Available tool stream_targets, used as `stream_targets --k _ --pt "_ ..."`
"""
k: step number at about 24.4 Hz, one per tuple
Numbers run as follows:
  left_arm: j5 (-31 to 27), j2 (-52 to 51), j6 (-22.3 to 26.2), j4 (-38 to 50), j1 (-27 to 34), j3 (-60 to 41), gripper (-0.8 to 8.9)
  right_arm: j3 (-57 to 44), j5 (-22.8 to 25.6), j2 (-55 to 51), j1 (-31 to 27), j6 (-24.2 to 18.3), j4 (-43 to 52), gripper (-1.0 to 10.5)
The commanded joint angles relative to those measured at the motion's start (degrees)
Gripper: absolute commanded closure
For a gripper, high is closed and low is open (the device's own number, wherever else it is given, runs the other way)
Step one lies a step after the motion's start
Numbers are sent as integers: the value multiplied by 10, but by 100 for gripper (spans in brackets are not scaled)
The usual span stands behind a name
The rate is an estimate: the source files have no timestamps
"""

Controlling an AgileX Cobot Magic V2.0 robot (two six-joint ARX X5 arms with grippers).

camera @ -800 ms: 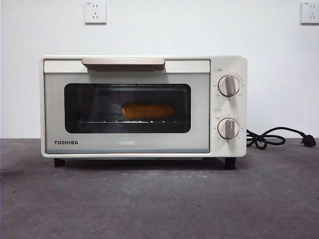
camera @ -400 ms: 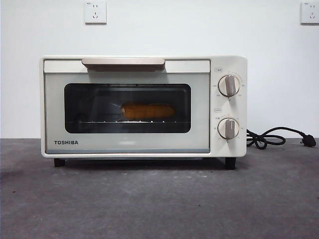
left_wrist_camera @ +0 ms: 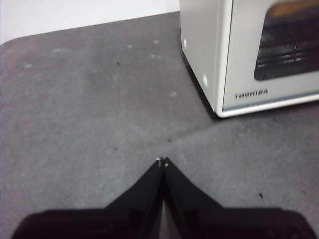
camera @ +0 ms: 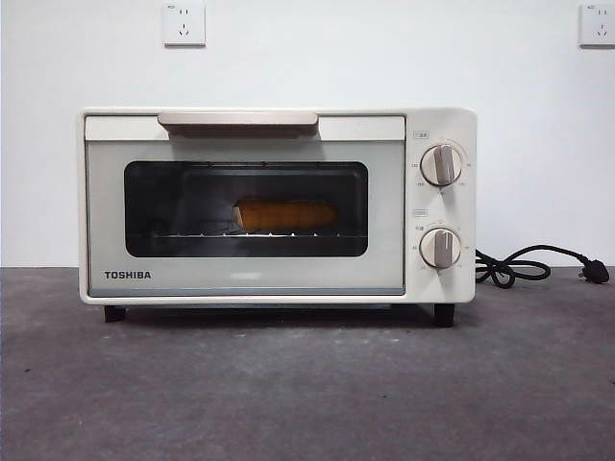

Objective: Take the corn from the table,put the corn in the oven

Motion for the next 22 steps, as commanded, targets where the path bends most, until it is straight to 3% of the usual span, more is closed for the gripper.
stream_targets --k 1,22 --pt "0 -41 0 -10 3 -26 817 0 0 0 0 7 3 948" --pt "0 -15 2 -14 5 -38 817 0 -1 0 0 -1 -2 948"
